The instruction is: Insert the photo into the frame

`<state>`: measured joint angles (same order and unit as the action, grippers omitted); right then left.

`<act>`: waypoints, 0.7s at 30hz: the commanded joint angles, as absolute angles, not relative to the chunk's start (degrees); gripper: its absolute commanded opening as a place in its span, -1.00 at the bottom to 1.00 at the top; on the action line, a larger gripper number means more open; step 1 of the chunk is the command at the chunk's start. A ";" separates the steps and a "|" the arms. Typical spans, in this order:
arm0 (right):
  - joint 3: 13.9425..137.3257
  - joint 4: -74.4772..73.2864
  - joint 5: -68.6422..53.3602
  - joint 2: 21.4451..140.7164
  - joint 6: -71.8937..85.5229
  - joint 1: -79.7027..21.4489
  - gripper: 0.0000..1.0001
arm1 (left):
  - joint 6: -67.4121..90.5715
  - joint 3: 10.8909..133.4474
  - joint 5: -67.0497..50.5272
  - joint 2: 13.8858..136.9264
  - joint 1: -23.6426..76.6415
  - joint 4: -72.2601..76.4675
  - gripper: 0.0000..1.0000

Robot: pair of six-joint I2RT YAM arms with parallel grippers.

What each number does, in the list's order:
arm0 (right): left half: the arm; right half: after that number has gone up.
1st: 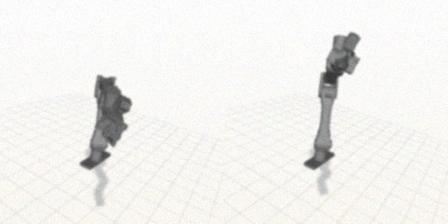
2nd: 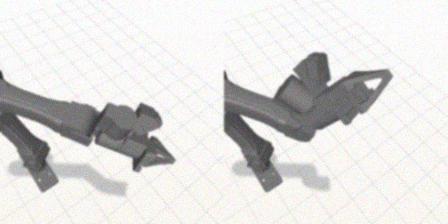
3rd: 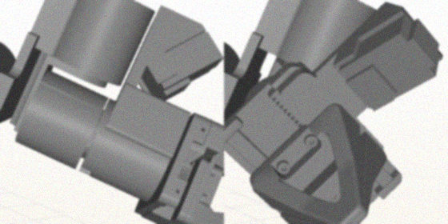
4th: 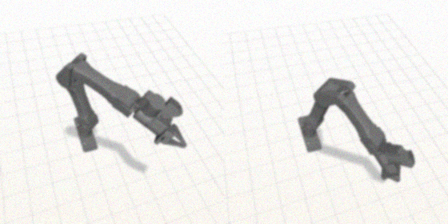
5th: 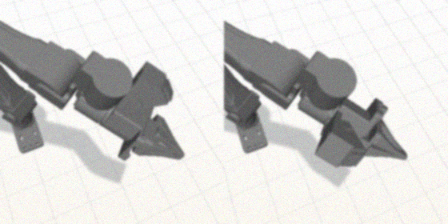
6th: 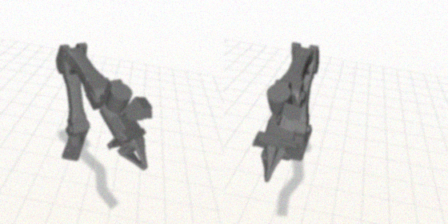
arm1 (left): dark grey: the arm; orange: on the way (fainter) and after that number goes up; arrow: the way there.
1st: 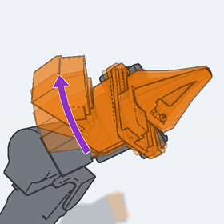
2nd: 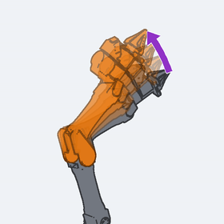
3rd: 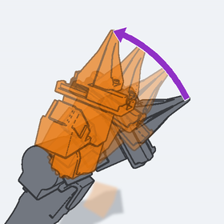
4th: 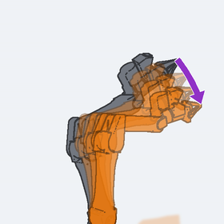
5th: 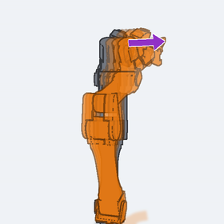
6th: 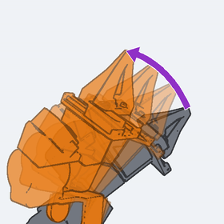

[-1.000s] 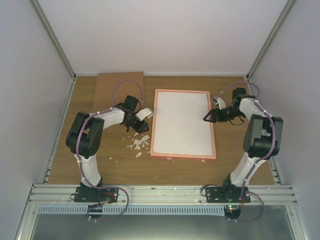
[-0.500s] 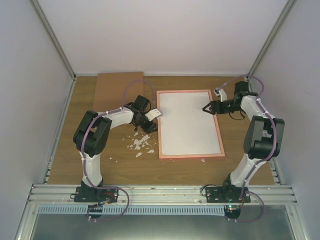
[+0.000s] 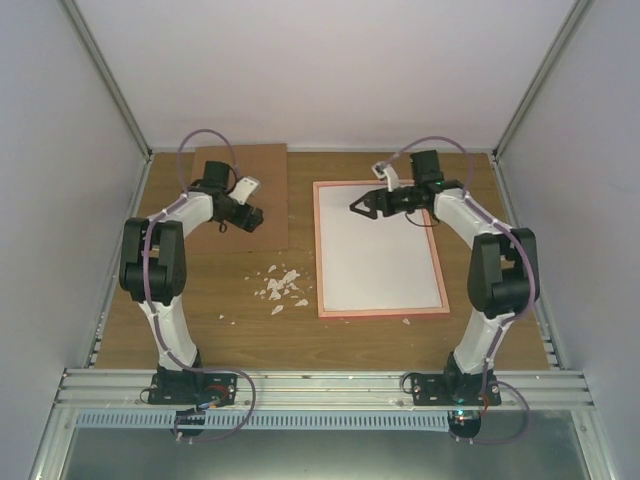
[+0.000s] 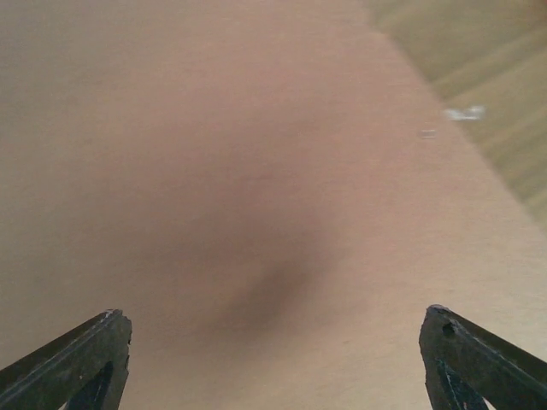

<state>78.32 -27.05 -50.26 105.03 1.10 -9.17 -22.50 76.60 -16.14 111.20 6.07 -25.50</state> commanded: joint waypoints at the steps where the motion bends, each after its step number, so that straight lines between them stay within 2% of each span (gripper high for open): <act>1: 81.10 -18.33 -50.46 108.64 8.40 -14.41 0.65 | -22.32 78.18 -12.44 111.48 2.39 -24.66 0.85; 8: 86.46 -17.37 -48.00 115.20 12.13 -22.90 0.70 | -24.81 75.53 -10.22 112.91 -2.23 -24.79 0.84; 21: 96.71 -18.80 -43.14 127.56 26.34 -30.69 0.62 | -23.75 56.74 -11.19 101.69 -2.37 -23.16 0.79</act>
<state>92.36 -18.70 -45.39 123.68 20.03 -28.99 -24.10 62.30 -11.16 105.08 -2.50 -22.90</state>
